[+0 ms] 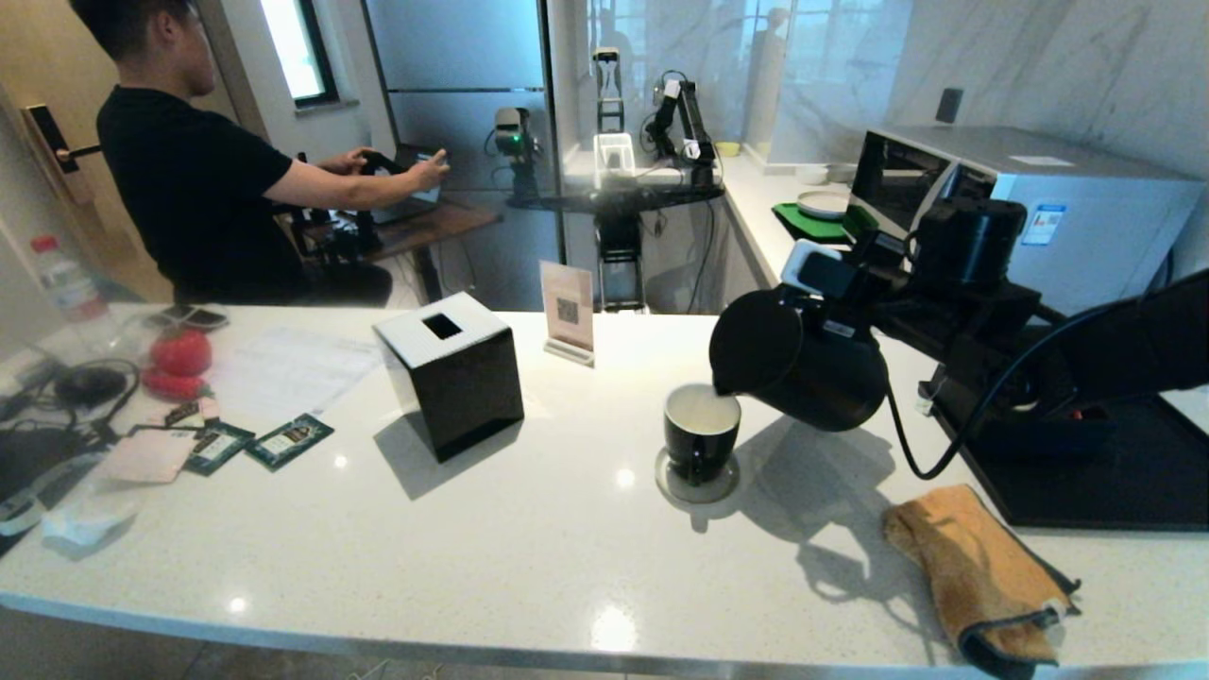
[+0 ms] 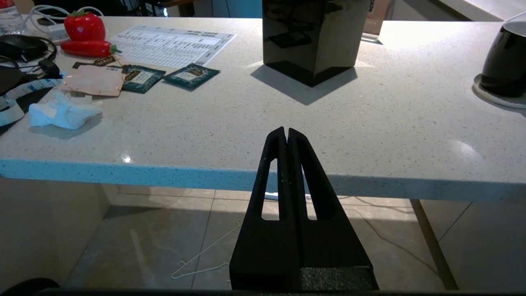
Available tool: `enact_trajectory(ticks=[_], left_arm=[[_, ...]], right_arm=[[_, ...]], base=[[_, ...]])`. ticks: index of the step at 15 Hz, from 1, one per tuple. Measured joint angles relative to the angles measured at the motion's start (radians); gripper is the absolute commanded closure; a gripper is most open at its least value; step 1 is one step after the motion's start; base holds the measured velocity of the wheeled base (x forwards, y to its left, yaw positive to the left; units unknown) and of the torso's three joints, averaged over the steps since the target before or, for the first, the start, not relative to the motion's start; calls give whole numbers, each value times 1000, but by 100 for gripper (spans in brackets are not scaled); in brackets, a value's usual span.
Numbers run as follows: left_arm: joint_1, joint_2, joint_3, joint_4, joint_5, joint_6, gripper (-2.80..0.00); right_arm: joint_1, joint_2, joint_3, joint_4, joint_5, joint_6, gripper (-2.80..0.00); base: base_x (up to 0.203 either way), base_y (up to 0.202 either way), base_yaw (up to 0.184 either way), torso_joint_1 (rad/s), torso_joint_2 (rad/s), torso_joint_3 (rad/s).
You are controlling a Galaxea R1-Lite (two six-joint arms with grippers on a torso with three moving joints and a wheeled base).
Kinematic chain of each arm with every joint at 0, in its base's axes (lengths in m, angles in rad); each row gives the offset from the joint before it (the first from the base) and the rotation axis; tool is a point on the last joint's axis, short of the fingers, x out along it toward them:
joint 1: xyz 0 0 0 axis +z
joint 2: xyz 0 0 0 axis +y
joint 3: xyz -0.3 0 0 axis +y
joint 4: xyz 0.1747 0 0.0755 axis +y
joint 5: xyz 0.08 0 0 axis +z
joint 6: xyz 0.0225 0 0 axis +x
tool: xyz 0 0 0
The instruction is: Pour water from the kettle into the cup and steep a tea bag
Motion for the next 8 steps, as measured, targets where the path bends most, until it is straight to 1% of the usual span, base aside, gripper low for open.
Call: enact_trajectory(ticks=[8], left_arm=[[0, 0, 0, 0, 0, 0, 0]], right_arm=[[-10, -12, -18, 31, -3, 44, 0]], base=[[0, 0, 0, 0, 0, 0]])
